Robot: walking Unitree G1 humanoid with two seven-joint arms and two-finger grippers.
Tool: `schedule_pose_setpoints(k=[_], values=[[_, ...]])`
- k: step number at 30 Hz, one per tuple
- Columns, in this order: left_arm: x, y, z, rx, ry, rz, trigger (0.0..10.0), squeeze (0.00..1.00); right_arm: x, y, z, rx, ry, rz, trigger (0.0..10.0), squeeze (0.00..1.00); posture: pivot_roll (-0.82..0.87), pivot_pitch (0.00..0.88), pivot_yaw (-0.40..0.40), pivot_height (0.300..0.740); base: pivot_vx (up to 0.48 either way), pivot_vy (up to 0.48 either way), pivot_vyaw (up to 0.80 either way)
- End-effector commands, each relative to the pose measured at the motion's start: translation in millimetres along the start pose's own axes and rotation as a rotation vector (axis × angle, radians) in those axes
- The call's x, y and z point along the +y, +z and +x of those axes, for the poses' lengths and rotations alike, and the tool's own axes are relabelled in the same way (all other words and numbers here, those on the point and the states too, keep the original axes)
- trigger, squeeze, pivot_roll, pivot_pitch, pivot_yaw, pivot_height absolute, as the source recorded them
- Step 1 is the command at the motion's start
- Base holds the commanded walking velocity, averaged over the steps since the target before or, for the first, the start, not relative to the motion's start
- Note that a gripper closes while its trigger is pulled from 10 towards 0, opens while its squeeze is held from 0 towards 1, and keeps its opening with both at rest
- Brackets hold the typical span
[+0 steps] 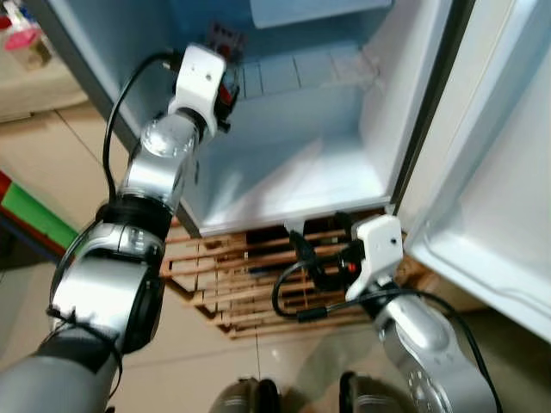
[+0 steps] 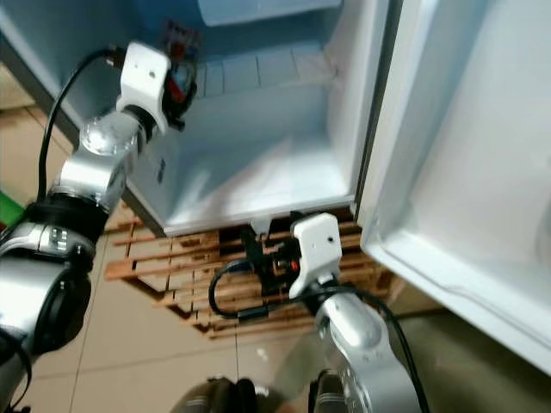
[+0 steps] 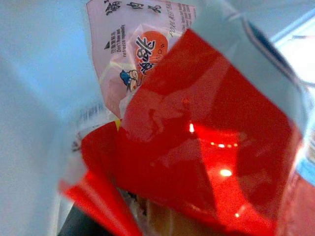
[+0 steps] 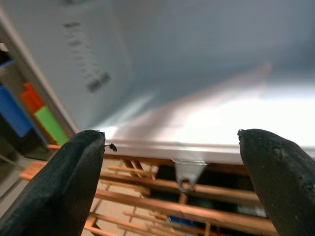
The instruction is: Restocking fridge
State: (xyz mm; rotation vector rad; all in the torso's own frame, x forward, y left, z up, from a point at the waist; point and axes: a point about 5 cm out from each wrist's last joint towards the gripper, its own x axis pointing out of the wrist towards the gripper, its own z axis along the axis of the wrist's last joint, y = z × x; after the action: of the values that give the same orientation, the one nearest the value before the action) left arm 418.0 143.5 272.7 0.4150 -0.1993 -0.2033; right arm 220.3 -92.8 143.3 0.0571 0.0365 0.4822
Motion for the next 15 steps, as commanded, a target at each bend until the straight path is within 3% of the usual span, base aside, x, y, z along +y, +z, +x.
schedule_pose_setpoints(k=[1, 2, 5, 6, 8, 9, 10, 11, 12, 15], values=[[16.0, 12.2, 0.6, -0.043, 0.048, 0.066, 10.0, 0.00, 8.1, 0.8, -2.7, 0.005, 0.012, 0.016, 10.0, 0.00, -0.17, 0.286, 0.200, 0.740, 0.000, 0.000, 0.00], [19.8, 20.2, 3.5, -0.041, 0.041, 0.158, 10.0, 0.00, 9.7, -0.9, -5.6, 0.014, 0.003, 0.025, 10.0, 0.00, -0.18, 0.294, 0.210, 0.740, 0.000, 0.000, 0.00], [22.5, 21.9, 5.1, -0.022, 0.030, 0.214, 10.0, 0.00, 12.8, -1.3, -9.1, 0.022, -0.004, 0.030, 10.0, 0.00, -0.18, 0.298, 0.215, 0.740, 0.000, 0.000, 0.00], [23.9, 22.4, 6.6, 0.010, 0.010, 0.328, 10.0, 0.00, 14.1, -2.0, -11.7, 0.031, -0.014, 0.037, 10.0, 0.00, -0.19, 0.305, 0.223, 0.740, 0.000, 0.000, 0.00], [23.9, 22.4, 6.6, 0.010, 0.010, 0.328, 10.0, 0.00, 14.1, -2.0, -11.7, 0.031, -0.014, 0.037, 10.0, 0.00, -0.19, 0.305, 0.223, 0.740, 0.000, 0.000, 0.00], [26.6, 13.1, 7.2, 0.117, -0.021, 0.464, 10.0, 0.10, 14.7, -3.4, -14.4, 0.043, -0.028, 0.046, 10.0, 0.00, -0.18, 0.310, 0.229, 0.740, 0.000, 0.000, 0.00], [28.9, 10.4, 6.8, 0.146, -0.018, 0.483, 10.0, 0.10, 15.1, -3.8, -15.2, 0.046, -0.032, 0.049, 10.0, 0.00, -0.18, 0.310, 0.229, 0.740, 0.000, 0.000, 0.00], [30.2, 9.7, 6.7, 0.160, -0.022, 0.509, 10.0, 0.86, 15.7, -4.2, -15.6, 0.048, -0.033, 0.051, 10.0, 0.00, -0.19, 0.312, 0.231, 0.740, 0.000, 0.000, 0.00], [31.2, 9.9, 6.8, 0.165, -0.023, 0.517, 10.0, 1.00, 16.6, -4.3, -16.2, 0.050, -0.034, 0.052, 10.0, 0.00, -0.19, 0.314, 0.231, 0.740, 0.000, 0.000, 0.00], [33.8, 10.2, 6.8, 0.178, -0.015, 0.511, 10.0, 1.00, 18.0, -5.0, -16.9, 0.058, -0.032, 0.054, 10.0, 0.00, -0.19, 0.315, 0.231, 0.740, 0.000, 0.000, 0.00]])
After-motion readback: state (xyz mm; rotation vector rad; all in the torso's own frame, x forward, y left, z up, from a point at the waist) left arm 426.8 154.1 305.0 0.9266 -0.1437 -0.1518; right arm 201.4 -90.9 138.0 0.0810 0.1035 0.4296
